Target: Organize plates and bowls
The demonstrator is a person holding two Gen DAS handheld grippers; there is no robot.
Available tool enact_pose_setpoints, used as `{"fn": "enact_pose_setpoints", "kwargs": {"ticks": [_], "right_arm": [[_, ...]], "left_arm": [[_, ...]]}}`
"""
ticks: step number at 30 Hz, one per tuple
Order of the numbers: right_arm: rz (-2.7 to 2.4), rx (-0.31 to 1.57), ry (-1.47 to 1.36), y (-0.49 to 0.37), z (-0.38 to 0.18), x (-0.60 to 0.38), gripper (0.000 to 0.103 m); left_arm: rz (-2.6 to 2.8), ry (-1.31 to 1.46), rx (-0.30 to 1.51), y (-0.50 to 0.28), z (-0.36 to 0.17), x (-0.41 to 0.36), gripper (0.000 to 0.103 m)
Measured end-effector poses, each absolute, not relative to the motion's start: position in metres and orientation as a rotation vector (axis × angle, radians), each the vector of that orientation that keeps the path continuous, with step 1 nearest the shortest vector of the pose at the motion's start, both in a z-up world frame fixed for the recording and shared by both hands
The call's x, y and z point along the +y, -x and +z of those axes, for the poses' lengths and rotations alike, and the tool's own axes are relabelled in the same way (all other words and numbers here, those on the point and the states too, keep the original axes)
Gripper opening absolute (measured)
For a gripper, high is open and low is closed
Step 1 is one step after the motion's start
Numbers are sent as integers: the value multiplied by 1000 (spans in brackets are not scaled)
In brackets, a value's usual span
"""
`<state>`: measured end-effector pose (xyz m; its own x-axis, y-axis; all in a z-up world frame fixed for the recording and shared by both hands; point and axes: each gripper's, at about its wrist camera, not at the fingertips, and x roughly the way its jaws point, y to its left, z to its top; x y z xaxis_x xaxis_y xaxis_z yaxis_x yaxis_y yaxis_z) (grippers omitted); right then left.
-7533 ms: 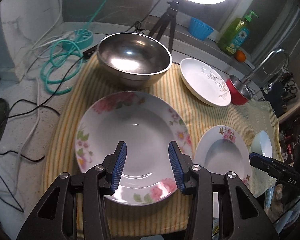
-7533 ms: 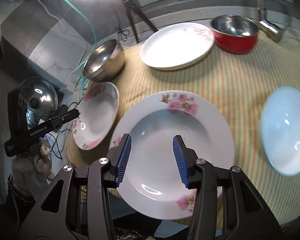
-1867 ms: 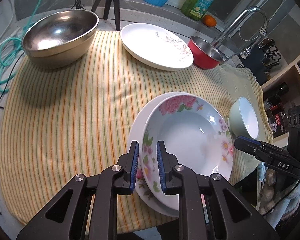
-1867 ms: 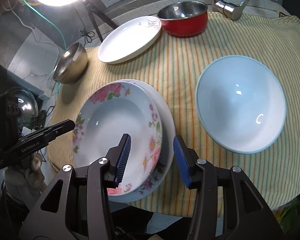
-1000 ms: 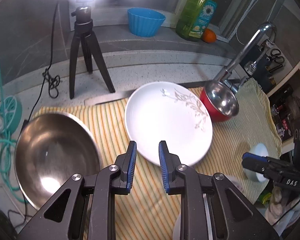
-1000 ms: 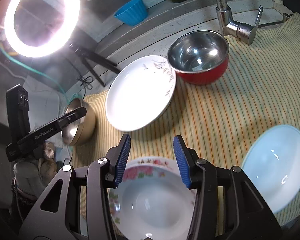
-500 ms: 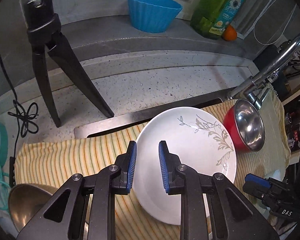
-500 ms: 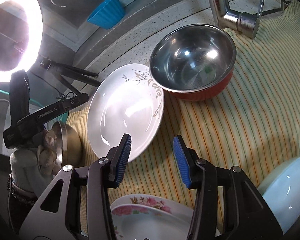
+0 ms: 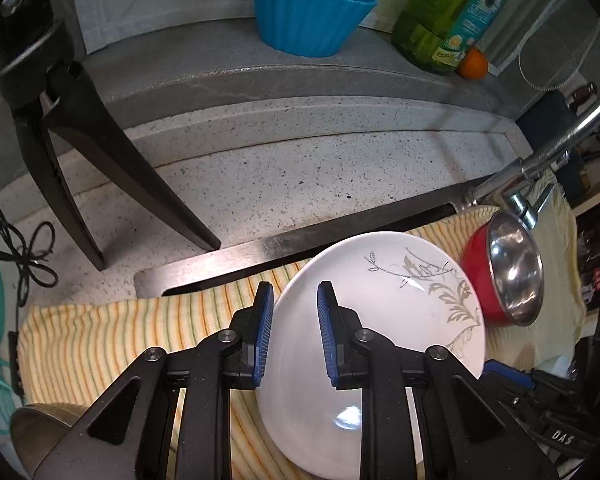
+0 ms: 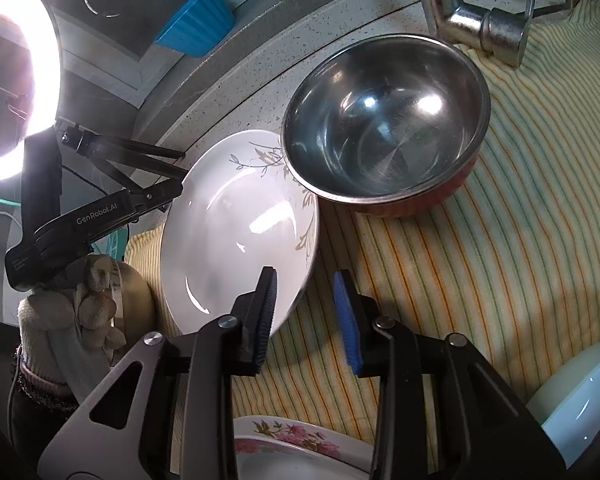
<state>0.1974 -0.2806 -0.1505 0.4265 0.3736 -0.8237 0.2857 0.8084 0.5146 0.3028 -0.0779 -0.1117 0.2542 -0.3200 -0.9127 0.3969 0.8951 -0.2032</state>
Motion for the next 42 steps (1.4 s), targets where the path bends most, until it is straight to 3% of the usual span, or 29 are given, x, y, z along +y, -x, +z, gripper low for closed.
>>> {"fn": "enact_pose_setpoints", "kwargs": {"ticks": [13,42], "right_arm": [[89,1179,-695,-212,-168,-276,11],[133,1185,-681,-184,-149,-273,11]], "left_arm": [[-469,-112,1261,-310,-124,-83,12],[-459,-73,1220,-276,-101,-67,12]]}}
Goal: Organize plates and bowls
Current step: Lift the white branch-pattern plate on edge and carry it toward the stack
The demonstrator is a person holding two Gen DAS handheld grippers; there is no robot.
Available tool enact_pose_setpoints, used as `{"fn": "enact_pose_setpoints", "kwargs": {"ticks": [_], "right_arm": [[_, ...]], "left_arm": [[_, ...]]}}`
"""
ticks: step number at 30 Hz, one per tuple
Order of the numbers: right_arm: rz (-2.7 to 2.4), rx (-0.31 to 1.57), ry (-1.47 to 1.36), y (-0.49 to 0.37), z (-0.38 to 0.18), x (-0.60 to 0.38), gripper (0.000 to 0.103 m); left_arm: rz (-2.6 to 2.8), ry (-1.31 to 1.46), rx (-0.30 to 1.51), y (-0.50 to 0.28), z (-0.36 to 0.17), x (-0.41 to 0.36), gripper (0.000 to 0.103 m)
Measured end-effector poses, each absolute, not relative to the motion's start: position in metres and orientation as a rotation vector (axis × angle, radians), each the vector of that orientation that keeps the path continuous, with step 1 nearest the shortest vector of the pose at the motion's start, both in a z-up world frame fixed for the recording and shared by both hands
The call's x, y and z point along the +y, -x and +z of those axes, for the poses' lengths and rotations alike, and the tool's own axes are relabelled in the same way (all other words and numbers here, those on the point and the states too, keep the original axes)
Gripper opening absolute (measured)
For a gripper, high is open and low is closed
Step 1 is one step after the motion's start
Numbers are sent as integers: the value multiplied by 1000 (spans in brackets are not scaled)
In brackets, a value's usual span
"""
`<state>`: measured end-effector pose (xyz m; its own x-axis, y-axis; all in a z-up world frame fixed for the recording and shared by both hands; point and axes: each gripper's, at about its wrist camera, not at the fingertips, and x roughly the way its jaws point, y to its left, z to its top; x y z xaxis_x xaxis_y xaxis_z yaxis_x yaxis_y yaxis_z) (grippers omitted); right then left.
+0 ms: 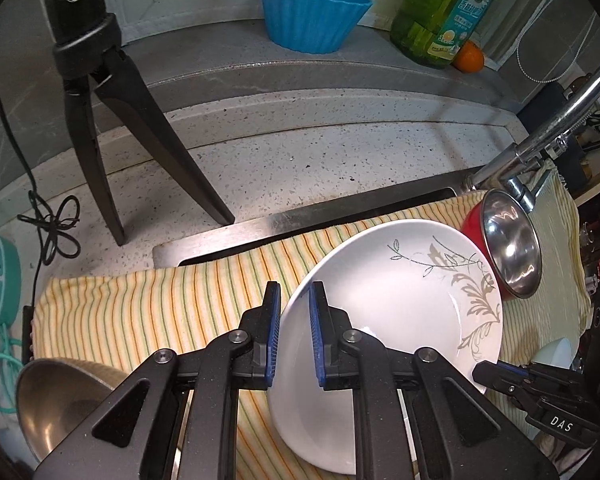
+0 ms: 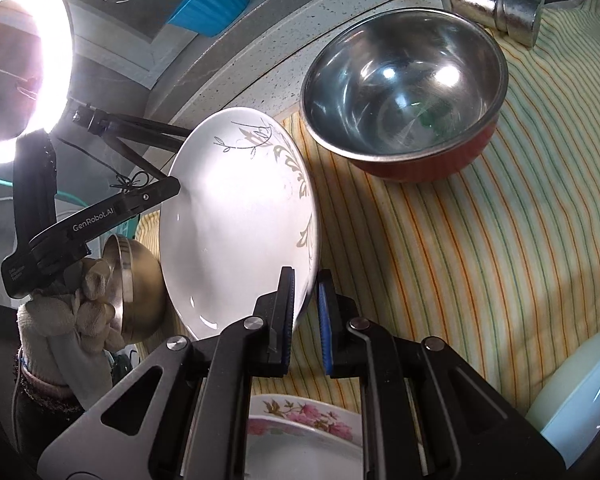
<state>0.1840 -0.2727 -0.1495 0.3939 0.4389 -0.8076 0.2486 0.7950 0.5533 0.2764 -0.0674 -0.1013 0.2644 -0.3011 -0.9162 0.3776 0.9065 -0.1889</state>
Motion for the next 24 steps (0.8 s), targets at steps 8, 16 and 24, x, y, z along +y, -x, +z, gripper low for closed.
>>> {"fn": "enact_pose_setpoints", "kwargs": {"ticks": [8,16,24], "right_arm": [[159,1162,-678,-165,-130,-272,12],[181,1129,-681,-131,-108,-275,11],[195,1131,-668,-95,-97,-278,11]], "left_arm": [[-460,-50,1194,-258,-82,-59,12],[-467,-43,1173,-231,-63,-52,12],[-484,-20,1172,-195,-54,-46,12]]}}
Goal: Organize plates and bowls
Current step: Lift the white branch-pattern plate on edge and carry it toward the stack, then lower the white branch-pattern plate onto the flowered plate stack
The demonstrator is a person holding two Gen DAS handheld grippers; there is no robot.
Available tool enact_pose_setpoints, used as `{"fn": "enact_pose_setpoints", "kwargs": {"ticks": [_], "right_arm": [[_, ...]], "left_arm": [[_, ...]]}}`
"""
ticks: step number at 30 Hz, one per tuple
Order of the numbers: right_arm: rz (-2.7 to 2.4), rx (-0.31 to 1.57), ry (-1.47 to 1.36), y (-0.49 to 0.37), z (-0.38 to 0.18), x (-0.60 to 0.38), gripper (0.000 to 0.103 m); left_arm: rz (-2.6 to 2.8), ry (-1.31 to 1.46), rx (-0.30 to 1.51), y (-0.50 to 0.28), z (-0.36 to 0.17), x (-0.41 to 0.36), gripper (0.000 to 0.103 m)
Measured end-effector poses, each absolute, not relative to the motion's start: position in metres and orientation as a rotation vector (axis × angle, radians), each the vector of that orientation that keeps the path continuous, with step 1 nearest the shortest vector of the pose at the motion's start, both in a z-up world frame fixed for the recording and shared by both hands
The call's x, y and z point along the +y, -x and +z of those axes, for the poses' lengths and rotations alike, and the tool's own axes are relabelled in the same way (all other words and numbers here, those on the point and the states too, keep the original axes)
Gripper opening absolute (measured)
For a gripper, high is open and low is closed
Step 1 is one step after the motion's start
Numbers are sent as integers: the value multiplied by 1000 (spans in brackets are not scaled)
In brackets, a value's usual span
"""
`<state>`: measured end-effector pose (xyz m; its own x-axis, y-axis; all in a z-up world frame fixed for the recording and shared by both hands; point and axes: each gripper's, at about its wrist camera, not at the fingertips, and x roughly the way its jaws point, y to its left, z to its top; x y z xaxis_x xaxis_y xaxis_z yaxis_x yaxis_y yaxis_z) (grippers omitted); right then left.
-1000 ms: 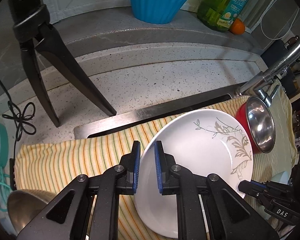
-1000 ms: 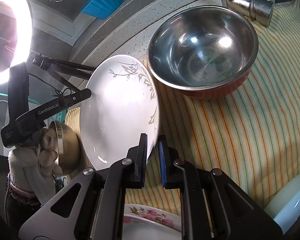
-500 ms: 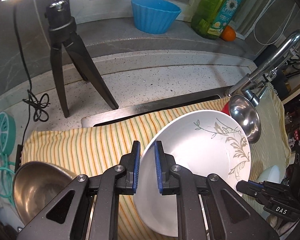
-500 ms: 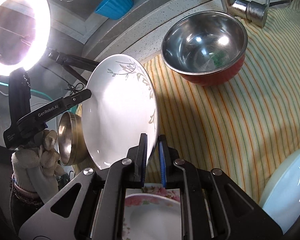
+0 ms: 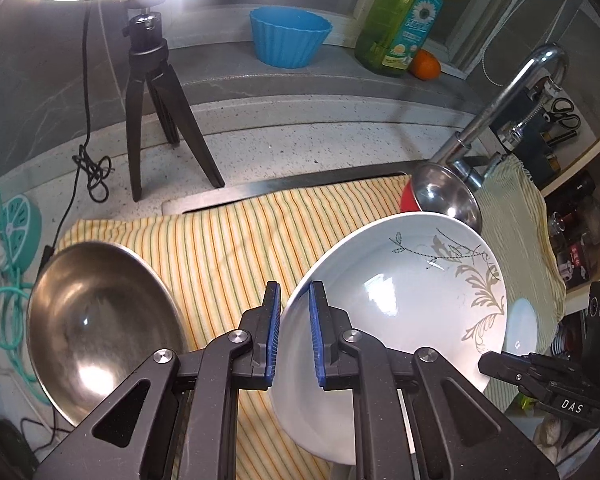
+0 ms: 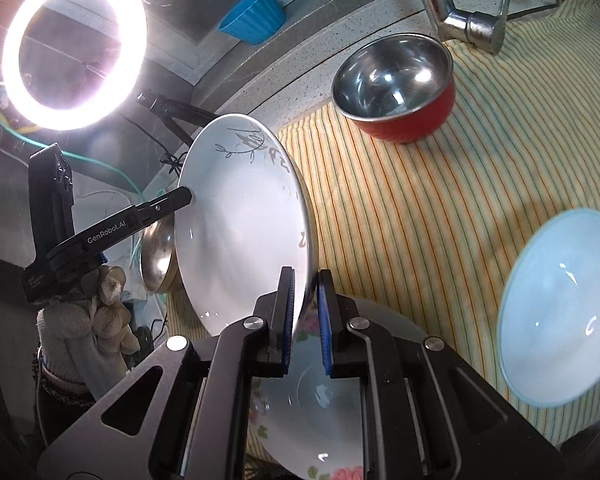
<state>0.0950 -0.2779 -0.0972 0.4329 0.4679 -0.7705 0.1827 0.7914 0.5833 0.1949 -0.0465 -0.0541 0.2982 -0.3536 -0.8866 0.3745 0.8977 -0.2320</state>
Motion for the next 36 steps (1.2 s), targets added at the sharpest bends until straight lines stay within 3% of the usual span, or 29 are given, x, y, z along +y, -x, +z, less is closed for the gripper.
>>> {"fn": "enact_pose_setpoints", "kwargs": {"ticks": [36], "right_arm": [[192,1300,-764,19,-130,-285,12]], "left_arm": [[-555,-59,1256,-90,-67,-65,13]]}}
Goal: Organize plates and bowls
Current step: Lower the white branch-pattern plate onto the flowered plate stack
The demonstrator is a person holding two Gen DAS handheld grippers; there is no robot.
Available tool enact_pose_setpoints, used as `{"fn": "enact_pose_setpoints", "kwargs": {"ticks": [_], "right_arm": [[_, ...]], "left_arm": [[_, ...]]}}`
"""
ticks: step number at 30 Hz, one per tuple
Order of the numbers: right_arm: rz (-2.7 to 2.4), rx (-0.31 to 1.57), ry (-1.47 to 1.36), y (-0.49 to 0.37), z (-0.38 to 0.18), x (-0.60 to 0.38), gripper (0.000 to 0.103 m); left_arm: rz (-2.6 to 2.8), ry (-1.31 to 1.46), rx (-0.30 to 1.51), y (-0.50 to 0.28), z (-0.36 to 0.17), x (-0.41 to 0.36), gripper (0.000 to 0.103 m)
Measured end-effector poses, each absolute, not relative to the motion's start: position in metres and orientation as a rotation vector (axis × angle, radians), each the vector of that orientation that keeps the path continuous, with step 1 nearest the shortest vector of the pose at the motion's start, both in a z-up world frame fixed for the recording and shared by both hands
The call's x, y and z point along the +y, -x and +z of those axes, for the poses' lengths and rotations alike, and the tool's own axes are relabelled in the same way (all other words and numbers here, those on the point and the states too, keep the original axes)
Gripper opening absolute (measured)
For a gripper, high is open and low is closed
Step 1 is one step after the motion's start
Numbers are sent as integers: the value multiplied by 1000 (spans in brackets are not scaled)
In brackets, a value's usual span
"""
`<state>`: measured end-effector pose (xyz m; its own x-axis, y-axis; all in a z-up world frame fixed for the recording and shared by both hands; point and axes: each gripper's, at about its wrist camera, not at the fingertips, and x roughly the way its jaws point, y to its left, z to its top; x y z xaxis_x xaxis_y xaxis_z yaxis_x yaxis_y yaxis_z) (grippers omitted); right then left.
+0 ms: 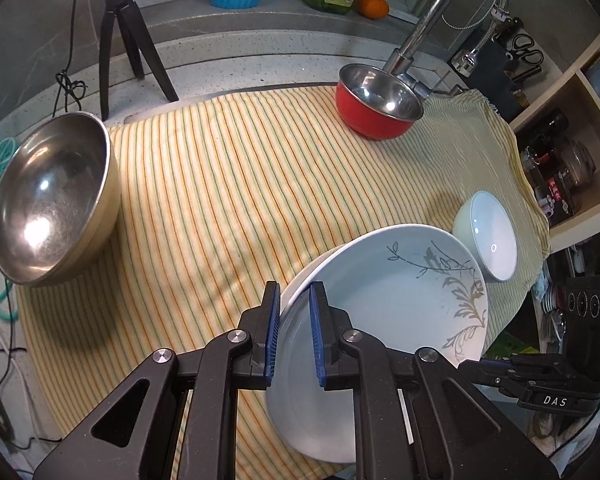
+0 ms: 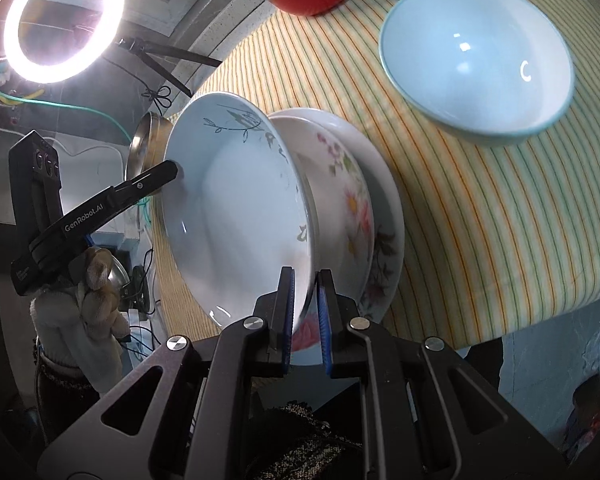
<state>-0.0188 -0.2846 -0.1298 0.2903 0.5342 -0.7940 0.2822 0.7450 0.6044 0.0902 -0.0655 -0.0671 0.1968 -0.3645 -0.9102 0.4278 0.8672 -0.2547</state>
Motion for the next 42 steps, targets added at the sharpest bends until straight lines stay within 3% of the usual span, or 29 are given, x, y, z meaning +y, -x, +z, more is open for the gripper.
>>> {"fn": "enact_pose_setpoints", "kwargs": {"ticks": [21,42], "right_arm": [[151,1307,-711,17,-129,-287,12],[140,1311,-510,6,-121,-270,27]], "left_arm": [[-559,-87,1291,-86,-90,-74,13],[-565,-76,1306,-82,-95,-70,13]]}}
